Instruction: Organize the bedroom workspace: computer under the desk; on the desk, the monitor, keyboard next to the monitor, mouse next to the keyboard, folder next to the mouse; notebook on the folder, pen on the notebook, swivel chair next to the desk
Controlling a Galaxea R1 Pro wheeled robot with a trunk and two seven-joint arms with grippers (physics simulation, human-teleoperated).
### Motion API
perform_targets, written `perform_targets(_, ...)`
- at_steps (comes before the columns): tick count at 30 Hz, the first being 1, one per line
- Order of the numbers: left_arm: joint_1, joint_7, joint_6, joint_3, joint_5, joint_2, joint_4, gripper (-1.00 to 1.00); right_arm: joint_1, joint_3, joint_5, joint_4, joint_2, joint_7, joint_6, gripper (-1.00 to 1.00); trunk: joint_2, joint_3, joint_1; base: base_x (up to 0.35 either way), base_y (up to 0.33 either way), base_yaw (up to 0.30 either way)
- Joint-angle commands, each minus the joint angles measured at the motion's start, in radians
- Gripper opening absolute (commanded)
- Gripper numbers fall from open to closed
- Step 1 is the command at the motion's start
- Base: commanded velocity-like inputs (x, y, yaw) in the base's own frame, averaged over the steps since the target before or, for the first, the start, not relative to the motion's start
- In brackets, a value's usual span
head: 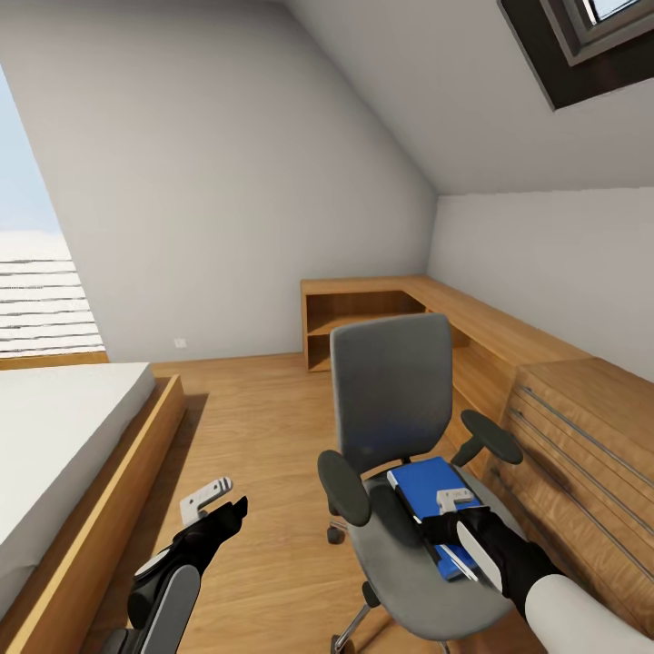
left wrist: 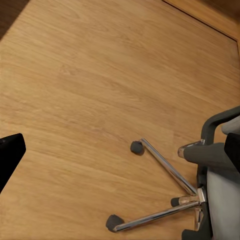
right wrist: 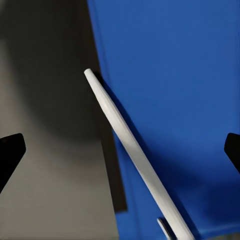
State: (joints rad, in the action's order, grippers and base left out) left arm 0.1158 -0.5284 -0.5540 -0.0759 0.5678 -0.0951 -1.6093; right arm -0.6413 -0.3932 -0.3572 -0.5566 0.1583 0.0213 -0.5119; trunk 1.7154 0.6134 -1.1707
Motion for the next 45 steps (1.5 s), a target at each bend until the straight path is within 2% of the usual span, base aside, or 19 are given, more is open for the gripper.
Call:
perform_targets(1,0.001,-0.01,-0.001,-0.001,0.011,0.0,-0.001,1.0,-0.001,-0.005,0.001,-0.001,0.001,0.002,-0.007,1.0,0.001,0.001,0.0,0.0,0.0,0.0)
perform_targets(13,0.001,-0.01,-0.001,-0.001,0.011,0.0,-0.001,1.0,-0.001,-0.004,0.001,0.0,0.001,-0.045,-0.035,1.0,0.001,0.001,0.0,0.0,0.0,0.0)
perform_targets(26,0.001,-0.01,-0.001,-0.001,0.011,0.0,-0.001,1.0,-0.001,-0.005,0.0,0.0,0.0,-0.05,-0.036,1.0,0.001,0.001,0.0,0.0,0.0,0.0)
perform_targets(29,0.001,-0.01,-0.001,-0.001,0.011,0.0,-0.001,1.0,-0.001,-0.005,0.0,0.0,0.0,-0.05,-0.036,1.0,0.022,0.01,-0.011,0.0,0.0,0.0)
perform_targets(36,0.001,-0.01,-0.001,-0.001,0.011,0.0,-0.001,1.0,-0.001,-0.006,0.0,0.0,0.0,-0.05,-0.036,1.0,0.022,0.01,-0.011,0.0,0.0,0.0)
perform_targets(40,0.001,-0.01,-0.001,-0.001,0.011,0.0,-0.001,1.0,-0.001,-0.006,0.0,0.0,0.0,-0.05,-0.036,1.0,0.05,0.023,-0.027,0.0,0.0,0.0)
perform_targets(45,0.001,-0.01,-0.001,-0.001,0.011,0.0,-0.001,1.0,-0.001,-0.006,0.0,0.0,0.0,-0.05,-0.036,1.0,0.05,0.023,-0.027,0.0,0.0,0.0)
